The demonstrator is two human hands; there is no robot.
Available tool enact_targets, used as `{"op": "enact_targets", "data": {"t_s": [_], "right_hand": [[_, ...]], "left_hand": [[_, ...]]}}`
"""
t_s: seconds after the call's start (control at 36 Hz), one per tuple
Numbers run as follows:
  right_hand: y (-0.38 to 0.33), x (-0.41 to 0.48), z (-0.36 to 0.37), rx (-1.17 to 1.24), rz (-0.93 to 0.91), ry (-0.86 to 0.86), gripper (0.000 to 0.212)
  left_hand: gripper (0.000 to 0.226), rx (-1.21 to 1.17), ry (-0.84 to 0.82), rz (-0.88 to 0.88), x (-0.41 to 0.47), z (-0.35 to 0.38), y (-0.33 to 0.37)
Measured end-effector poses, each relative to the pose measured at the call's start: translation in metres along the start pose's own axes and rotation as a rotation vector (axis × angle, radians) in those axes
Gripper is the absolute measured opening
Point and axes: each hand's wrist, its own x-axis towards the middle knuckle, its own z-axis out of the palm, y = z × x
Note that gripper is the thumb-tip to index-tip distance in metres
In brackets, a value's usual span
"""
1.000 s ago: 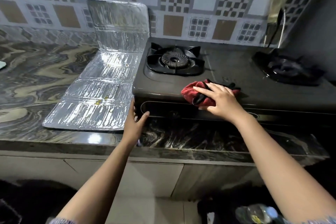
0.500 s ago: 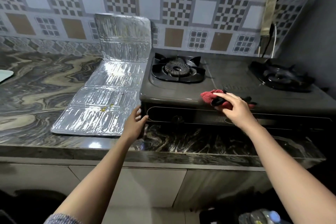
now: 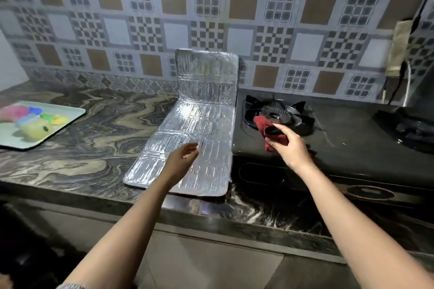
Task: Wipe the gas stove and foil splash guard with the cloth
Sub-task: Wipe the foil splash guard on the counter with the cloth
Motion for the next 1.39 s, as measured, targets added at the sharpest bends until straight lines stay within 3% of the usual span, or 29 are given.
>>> {"op": "enact_targets", "data": {"t_s": [0.31,0.53,0.67,0.83,0.92,1.0,1.08,1.22,1.39], "right_hand": [[-0.041,0.087,0.113,0.154,-0.058,-0.102,0.035],[-0.054,0.131,0.177,0.181,-0.009,-0.194,0.044],[-0.044,0.119,0.203,0.230,0.138,-0.247,0.040],[-0.027,0.082,0.224,0.286,0.311,-0.176,0.039],[-0.021,0.061,0.227,0.265,0.353,-0.117,0.036],[-0.019,0.044,0.227,0.239,0.386,-0.017,0.038],[-0.023,0.026,0.227,0.149,0.410,0.045,0.040],[-0.022,-0.004,0.233,-0.118,0.451,0.064,0.032],[-0.023,-0.033,0.250,-0.598,0.516,0.016,0.026]], "left_hand": [[0.035,0.312,0.105,-0.078,0.041,-0.091,-0.069],[0.048,0.528,-0.034,-0.177,0.060,-0.118,-0.133],[0.059,0.684,-0.088,-0.117,0.059,-0.121,-0.158],[0.069,0.871,-0.267,-0.070,0.057,-0.128,-0.185],[0.087,0.891,-0.272,-0.008,0.050,-0.130,-0.193],[0.088,0.913,-0.272,0.017,0.046,-0.131,-0.197],[0.073,0.926,-0.310,0.024,0.039,-0.134,-0.197],[0.094,0.894,-0.314,0.056,0.024,-0.147,-0.201],[0.090,0.845,-0.295,0.056,-0.003,-0.158,-0.205]]}}
